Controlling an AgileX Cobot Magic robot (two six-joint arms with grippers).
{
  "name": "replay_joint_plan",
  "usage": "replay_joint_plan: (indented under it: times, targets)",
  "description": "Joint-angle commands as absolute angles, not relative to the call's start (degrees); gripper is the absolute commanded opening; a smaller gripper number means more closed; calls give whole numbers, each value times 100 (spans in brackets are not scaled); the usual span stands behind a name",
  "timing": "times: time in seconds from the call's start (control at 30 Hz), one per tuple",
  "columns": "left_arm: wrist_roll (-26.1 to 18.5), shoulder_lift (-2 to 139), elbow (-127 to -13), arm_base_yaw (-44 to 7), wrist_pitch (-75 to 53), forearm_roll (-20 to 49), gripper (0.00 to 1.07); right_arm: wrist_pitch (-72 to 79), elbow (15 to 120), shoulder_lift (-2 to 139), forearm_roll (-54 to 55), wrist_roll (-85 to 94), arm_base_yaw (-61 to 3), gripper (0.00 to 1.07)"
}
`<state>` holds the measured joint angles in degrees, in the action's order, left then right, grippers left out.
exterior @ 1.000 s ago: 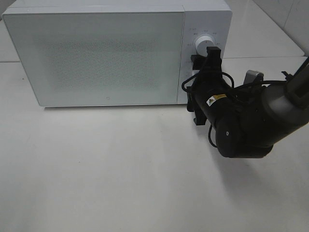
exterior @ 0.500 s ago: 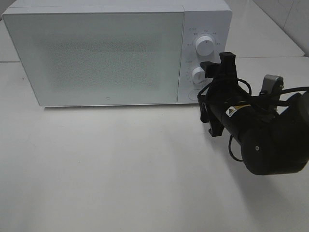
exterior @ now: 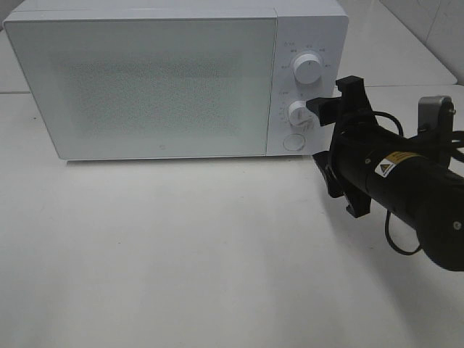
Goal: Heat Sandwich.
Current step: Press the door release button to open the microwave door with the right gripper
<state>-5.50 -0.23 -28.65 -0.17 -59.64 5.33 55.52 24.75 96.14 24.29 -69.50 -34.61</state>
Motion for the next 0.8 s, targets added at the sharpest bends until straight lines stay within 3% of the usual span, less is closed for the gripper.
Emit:
replay_joint_plan:
  times: [0.03,0.5,0.8]
  targets:
    - [-533,-172,-2842,-6,-5936,584,99,4647,2475,9185,2343,-5987,-3472,75]
    - [-533,-172,-2842,-6,-5936,584,99,2481,2538,7798,3094,-1513,-3455,75]
    - [-533,-172,-2842,-6,-5936,584,99,57,3329,7277,2991,1450,-3455,75]
